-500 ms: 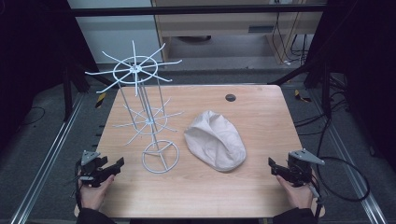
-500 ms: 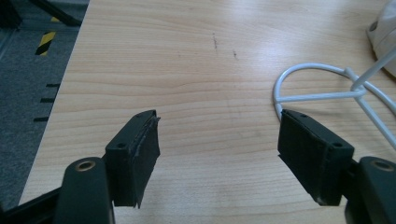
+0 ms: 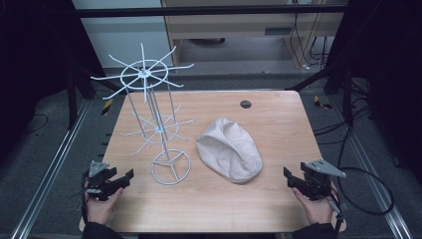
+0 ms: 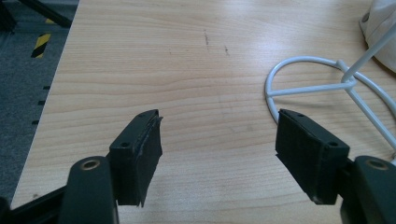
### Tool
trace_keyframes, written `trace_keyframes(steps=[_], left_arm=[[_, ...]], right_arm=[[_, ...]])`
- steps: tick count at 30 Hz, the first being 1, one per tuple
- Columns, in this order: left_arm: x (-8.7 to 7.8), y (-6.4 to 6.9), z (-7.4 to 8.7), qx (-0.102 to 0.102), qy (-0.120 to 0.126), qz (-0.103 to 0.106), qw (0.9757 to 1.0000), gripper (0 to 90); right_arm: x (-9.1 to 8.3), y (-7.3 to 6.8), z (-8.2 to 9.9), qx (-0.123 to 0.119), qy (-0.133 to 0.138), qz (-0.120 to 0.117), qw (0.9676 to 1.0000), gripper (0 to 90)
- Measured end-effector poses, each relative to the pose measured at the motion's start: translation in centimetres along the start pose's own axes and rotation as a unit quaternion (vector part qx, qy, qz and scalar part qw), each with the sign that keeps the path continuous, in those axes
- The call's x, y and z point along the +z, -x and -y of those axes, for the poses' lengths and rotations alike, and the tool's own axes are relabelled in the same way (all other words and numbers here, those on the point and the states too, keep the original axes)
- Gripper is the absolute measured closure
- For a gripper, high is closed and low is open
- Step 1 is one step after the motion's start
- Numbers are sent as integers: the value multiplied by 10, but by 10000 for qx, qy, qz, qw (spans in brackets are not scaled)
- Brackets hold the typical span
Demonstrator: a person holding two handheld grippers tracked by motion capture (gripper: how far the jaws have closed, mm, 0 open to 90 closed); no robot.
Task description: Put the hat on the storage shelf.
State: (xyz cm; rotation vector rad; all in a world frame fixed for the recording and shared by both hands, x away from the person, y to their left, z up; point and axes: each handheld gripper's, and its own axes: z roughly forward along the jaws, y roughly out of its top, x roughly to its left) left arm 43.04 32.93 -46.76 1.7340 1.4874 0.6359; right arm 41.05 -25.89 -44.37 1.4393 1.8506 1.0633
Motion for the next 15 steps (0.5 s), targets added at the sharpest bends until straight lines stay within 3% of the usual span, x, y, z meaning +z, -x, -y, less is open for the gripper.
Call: trace_keyframes(steps=[15], left_arm=[[6,5,1,210,-176,-23,9996,346]], right_arm=[[1,-29,-31,-354,-121,-334,9987,426]])
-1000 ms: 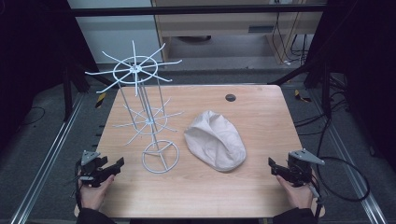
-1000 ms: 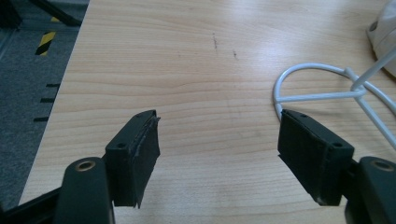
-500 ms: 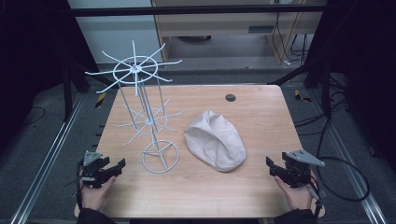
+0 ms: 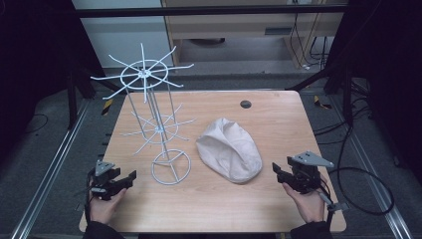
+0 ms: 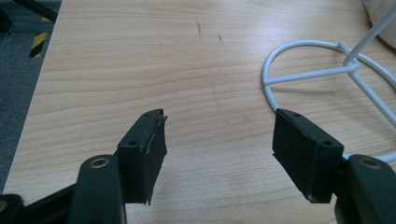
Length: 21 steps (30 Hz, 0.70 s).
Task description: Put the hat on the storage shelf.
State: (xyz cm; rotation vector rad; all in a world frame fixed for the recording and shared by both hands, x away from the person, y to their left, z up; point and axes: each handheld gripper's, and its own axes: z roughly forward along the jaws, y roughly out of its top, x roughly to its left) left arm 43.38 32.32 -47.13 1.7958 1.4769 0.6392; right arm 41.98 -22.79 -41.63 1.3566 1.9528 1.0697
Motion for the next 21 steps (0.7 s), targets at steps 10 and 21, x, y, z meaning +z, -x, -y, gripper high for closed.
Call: trace_keyframes(steps=[10,21], left_arm=[[0,0,0,12,7,-11,10000,347],[0,0,-1,22,24,-13,10000,347]], right_arm=[[17,-19,-35,-270,14,-182,9995,422],[39,-36,-59,-446,-49,-290,9986,428]])
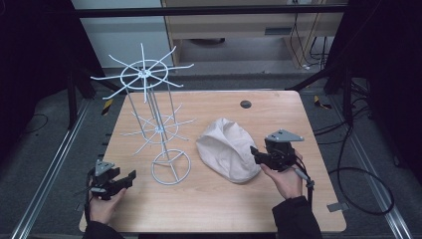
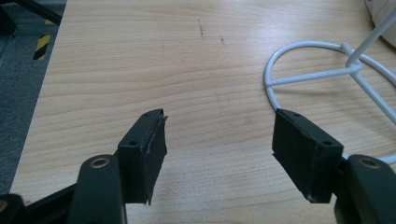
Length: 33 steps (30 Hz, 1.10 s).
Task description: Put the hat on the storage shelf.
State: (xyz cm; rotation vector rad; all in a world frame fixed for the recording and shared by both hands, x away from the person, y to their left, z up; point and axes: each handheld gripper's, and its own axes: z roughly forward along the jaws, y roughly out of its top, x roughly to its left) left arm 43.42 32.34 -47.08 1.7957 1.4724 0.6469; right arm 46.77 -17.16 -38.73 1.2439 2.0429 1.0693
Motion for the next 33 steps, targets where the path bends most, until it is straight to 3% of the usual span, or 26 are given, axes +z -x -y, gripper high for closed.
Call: trace_keyframes(steps=[9,16,33], left_arm=[[1,0,0,17,-11,-2,10000,347],[1,0,-1,38,-9,-24,10000,347],[2,0,-1,84,-59,-37,9999,348]], right_arm=[[17,-10,-17,-198,-142,-134,9996,443],[36,-21,-28,-407,-426,-241,9980,467],[73,-38,-29,-613,-924,-506,9925,521]])
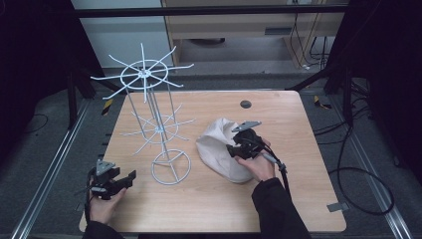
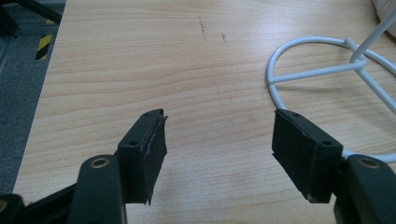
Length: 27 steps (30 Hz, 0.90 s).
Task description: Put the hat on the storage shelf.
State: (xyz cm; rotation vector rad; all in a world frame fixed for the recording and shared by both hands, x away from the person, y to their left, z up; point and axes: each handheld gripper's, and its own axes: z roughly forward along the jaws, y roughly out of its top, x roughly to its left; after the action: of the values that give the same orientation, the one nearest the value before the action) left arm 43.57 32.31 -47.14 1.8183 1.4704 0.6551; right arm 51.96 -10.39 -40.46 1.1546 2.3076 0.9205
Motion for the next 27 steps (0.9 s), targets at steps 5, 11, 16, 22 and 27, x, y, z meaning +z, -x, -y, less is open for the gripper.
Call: trace_keyframes(steps=[5,11,16,22,27], left_arm=[[0,0,0,15,2,4,10000,348],[1,0,0,0,-44,-13,10000,349],[1,0,0,18,-54,-15,10000,350],[1,0,0,28,-66,-7,10000,350],[2,0,0,45,-94,-3,9999,350]], right_arm=[[11,-2,-3,-11,-146,-24,9999,554],[24,-3,-2,-35,-290,-49,9996,602],[34,-4,-2,-69,-444,-8,9990,671],[39,-5,-3,-56,-593,-45,9982,771],[43,-4,-4,-77,-761,-24,9971,864]])
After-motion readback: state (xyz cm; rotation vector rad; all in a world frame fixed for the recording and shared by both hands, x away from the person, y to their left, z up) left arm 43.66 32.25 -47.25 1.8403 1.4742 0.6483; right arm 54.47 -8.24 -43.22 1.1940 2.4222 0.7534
